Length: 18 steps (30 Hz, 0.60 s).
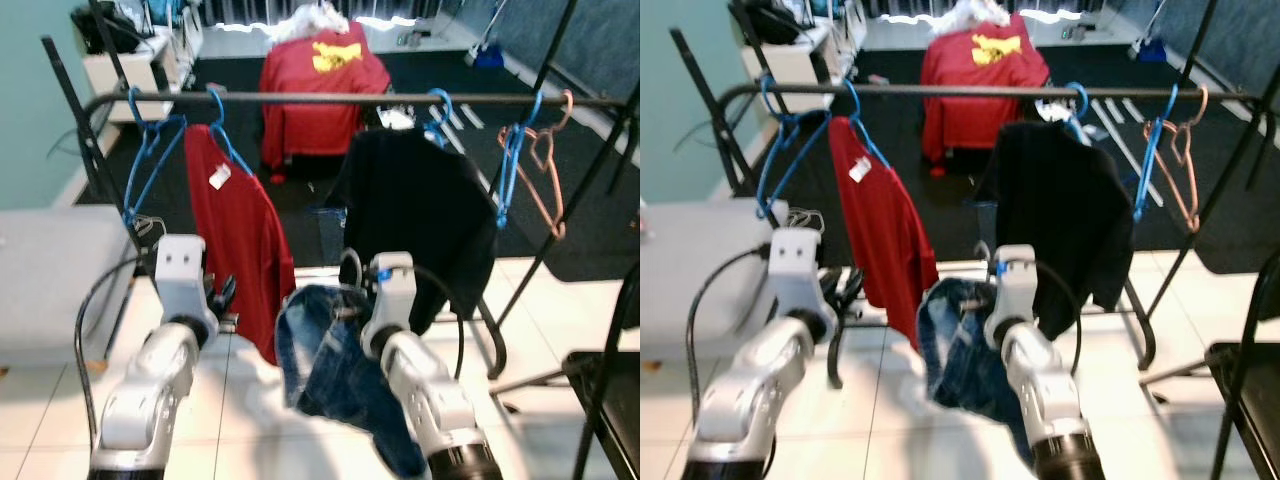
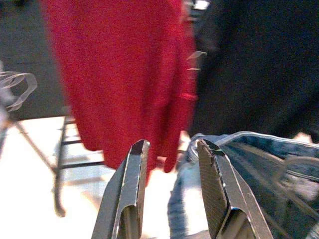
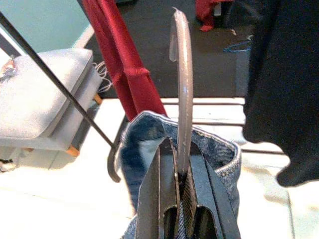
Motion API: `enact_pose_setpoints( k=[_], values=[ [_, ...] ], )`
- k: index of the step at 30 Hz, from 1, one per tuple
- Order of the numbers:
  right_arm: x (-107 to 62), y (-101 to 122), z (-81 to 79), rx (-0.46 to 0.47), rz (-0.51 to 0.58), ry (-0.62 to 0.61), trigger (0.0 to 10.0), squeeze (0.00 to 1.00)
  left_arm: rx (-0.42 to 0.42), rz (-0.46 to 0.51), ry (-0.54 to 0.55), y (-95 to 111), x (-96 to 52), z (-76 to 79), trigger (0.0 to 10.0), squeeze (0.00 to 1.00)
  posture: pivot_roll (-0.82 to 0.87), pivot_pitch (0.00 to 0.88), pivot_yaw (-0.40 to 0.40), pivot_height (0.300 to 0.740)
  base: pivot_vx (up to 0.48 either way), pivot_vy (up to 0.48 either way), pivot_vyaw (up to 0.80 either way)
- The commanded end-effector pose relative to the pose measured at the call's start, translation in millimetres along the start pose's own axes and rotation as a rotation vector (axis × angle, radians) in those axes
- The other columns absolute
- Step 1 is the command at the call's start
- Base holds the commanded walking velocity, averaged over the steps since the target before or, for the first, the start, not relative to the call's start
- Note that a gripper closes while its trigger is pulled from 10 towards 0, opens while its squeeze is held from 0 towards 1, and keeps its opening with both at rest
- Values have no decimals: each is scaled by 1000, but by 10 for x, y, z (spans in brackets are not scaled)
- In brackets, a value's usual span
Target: Hang hanger
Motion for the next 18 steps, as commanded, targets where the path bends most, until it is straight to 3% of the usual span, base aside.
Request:
enact_pose_setpoints(
  k=[1,18],
  values=[
    [-6,-4,34,5,1,-9,10000,0,0,-15,12,-49,-2,-30,10000,0,61,25,-25,740,-285,0,0],
    [12,-73,-70,18,-14,17,10000,0,17,-23,30,-73,-48,-110,10000,0,97,2,-20,740,-285,0,0]
  ],
)
Point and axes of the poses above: a point about 5 cm out from each wrist's last joint towards the gripper, its own x axis pointing out of the wrist towards the gripper, its own y axis along the axis of the wrist's last joint, z = x × y, the point moved 5 cm from there along x, pointing out of the wrist towards the gripper, and after that the axes turned 13 degrees about -x, right-handed, at the moved point
